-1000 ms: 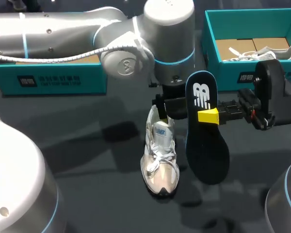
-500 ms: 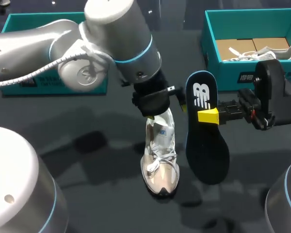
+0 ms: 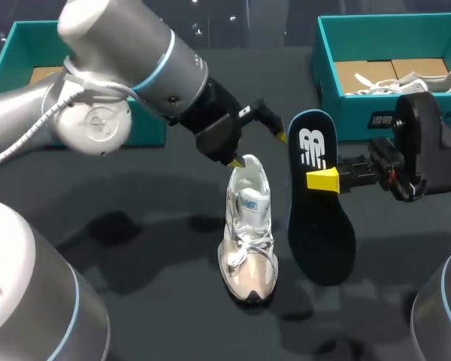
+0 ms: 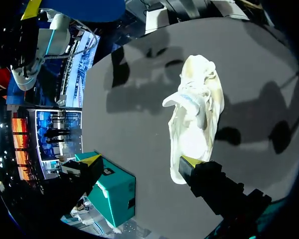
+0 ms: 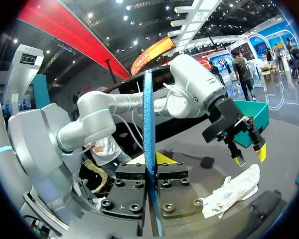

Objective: Take the shoe out of the shoebox, open the shoe tongue, remove and reinsert the insole, then place the shoe into the shoebox

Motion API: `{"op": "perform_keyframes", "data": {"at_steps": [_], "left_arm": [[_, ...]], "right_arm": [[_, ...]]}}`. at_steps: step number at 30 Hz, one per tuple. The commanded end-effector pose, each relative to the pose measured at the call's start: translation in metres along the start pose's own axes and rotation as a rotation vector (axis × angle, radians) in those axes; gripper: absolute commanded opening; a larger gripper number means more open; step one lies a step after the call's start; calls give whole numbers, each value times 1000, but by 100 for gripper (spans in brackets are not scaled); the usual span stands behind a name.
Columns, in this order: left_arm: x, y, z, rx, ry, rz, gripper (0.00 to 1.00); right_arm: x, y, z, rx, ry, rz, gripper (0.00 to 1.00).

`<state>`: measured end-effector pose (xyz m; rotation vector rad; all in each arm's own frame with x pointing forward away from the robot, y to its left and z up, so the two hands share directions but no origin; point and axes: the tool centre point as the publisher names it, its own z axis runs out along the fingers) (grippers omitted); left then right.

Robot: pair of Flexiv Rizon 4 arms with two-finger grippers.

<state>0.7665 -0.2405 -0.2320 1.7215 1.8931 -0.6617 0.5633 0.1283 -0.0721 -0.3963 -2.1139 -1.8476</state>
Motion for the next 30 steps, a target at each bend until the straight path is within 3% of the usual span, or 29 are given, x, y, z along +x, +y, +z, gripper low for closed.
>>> {"op": "perform_keyframes", "data": {"at_steps": [1,5,12,17,30], "left_arm": [[11,-5,-9,-6,-251,4,100],[11,-5,-9,-6,-251,4,100],[6,5,-25,29,-482,-11,100],[-16,6,-52,-18,-644,-1,100],[-16,6,-52,-18,-644,-1,100]], "right_arm": [[9,-4,-2,-5,-36,0,0],[9,-4,-2,-5,-36,0,0],[9,-4,-2,-5,-36,0,0],[9,-4,-2,-5,-36,0,0],[9,-4,-2,-5,-36,0,0]]}}
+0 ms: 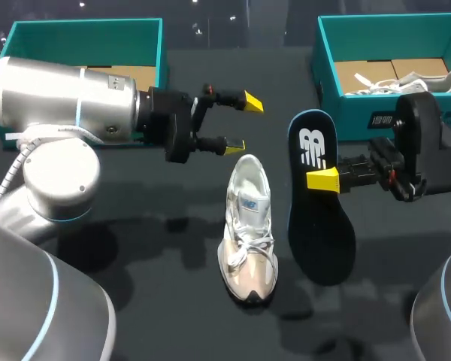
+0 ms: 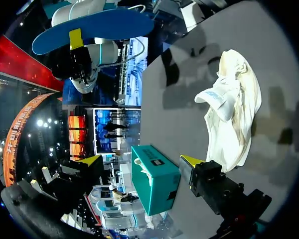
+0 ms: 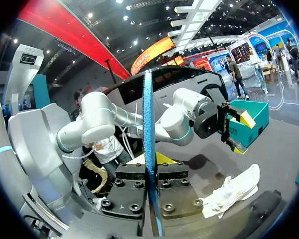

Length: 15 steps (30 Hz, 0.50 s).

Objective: Take the shoe out of the shoebox, open the shoe tongue, remove and reinsert the insole, then place the shoe into the shoebox

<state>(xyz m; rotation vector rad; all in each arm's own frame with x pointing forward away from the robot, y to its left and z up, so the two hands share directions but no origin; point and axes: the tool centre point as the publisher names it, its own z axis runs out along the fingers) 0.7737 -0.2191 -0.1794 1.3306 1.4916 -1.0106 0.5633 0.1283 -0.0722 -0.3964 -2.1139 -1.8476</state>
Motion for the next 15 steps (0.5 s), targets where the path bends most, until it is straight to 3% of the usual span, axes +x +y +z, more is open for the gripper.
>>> {"op": "perform_keyframes", "data": {"at_steps": [1,5,15], "left_arm": [[3,-2,0,-3,-74,3,100],[-7,-1,-4,-32,-138,17,100],[-32,3,-25,-62,-166,58,100]], "right_arm": [[9,-4,-2,-5,-36,0,0],[9,-4,-2,-5,-36,0,0],[9,-4,-2,-5,-36,0,0]]}}
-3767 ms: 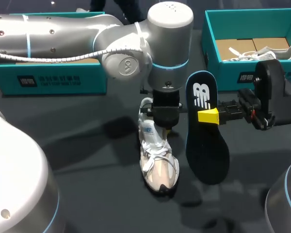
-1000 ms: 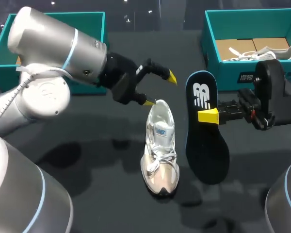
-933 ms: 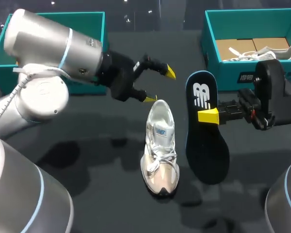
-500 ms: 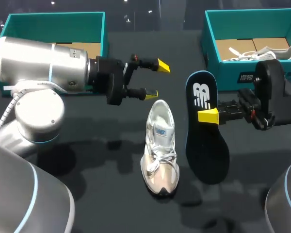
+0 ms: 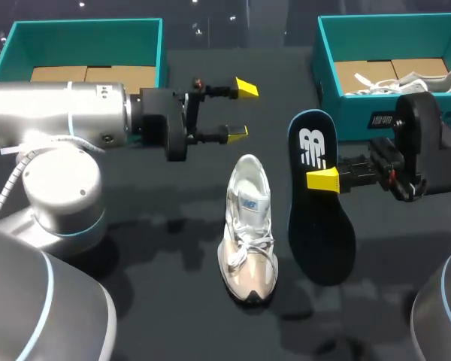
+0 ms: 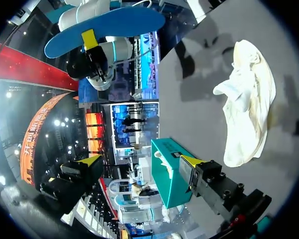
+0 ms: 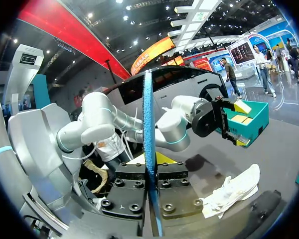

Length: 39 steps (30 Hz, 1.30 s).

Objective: Take the shoe out of the shoebox, open the shoe tongue, remove and reinsert the insole, then place the shoe into the shoebox

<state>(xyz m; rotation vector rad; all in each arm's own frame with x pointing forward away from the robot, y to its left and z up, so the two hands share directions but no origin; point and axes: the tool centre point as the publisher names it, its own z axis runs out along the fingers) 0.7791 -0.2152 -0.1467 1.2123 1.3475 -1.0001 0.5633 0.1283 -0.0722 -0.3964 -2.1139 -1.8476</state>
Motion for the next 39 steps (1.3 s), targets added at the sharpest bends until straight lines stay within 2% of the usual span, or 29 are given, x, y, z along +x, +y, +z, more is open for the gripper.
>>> {"op": "perform_keyframes", "data": {"at_steps": [1,5,9,14,27,31,35,37,39], "left_arm": [[-5,-1,-14,2,-8,3,100],[-7,2,-21,-24,0,6,100],[-7,4,-28,-14,5,4,100],[-9,5,-31,21,-17,-27,100],[-10,5,-32,25,-18,-30,100],[-10,5,-32,25,-18,-30,100],[-10,5,-32,25,-18,-30,100],[-10,5,-32,25,-18,-30,100],[-10,5,-32,25,-18,-30,100]], "right_arm": [[3,-2,-3,-2,-32,22,0],[-23,0,-8,-22,3,99,0],[-57,3,-14,4,26,197,0],[-98,13,-18,-17,58,263,0],[-99,12,-16,-29,58,289,0],[-132,22,-13,-14,68,362,0],[-175,42,-17,-18,68,445,0],[-183,49,-18,5,62,466,0],[-180,53,-19,13,58,444,0]]}}
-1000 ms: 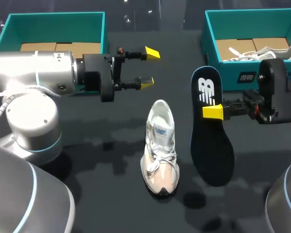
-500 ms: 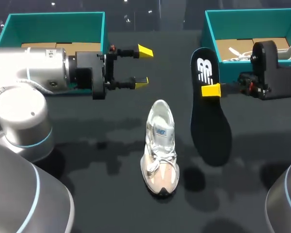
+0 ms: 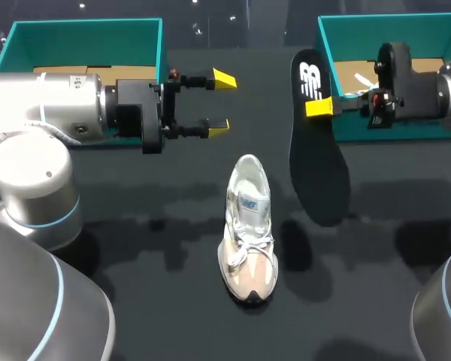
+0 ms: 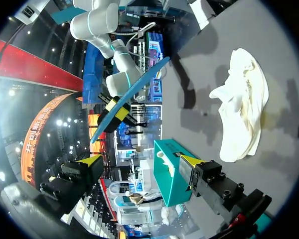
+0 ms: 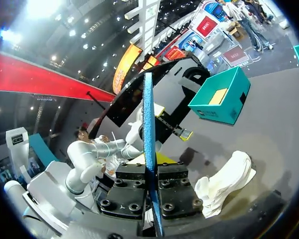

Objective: Take the shoe out of the shoebox, open the shoe tongue, remove and reinsert the insole, then place the shoe into the shoebox

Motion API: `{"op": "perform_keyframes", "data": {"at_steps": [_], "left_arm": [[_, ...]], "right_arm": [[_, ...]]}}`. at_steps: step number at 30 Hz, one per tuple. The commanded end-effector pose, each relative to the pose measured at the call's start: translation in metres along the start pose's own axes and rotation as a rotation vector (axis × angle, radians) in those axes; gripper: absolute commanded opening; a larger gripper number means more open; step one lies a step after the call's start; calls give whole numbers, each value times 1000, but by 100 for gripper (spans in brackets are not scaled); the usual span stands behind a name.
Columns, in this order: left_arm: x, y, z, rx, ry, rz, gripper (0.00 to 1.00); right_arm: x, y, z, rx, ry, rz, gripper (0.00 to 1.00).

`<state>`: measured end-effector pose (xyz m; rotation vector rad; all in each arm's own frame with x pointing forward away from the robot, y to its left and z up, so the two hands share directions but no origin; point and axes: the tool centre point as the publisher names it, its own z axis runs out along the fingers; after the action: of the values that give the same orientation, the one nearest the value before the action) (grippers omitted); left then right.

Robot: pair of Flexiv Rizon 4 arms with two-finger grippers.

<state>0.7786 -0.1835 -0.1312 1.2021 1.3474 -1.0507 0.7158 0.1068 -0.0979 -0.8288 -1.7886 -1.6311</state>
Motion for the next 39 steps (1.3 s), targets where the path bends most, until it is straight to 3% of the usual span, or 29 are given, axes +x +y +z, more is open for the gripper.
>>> {"op": "perform_keyframes", "data": {"at_steps": [1,11,16,21,35,39], "left_arm": [[1,0,1,0,0,2,100],[0,-1,2,-7,-6,8,100],[-1,-7,8,-2,4,23,100],[-3,-13,15,5,8,24,100],[-4,-15,20,-8,23,48,100],[-2,-14,30,-23,29,31,100]], "right_arm": [[-18,29,8,80,52,-15,0],[-18,29,8,80,52,-15,0],[-40,42,16,63,77,168,0],[-55,47,24,17,30,289,0],[-55,48,26,29,-3,293,0],[-65,51,37,19,27,422,0]]}}
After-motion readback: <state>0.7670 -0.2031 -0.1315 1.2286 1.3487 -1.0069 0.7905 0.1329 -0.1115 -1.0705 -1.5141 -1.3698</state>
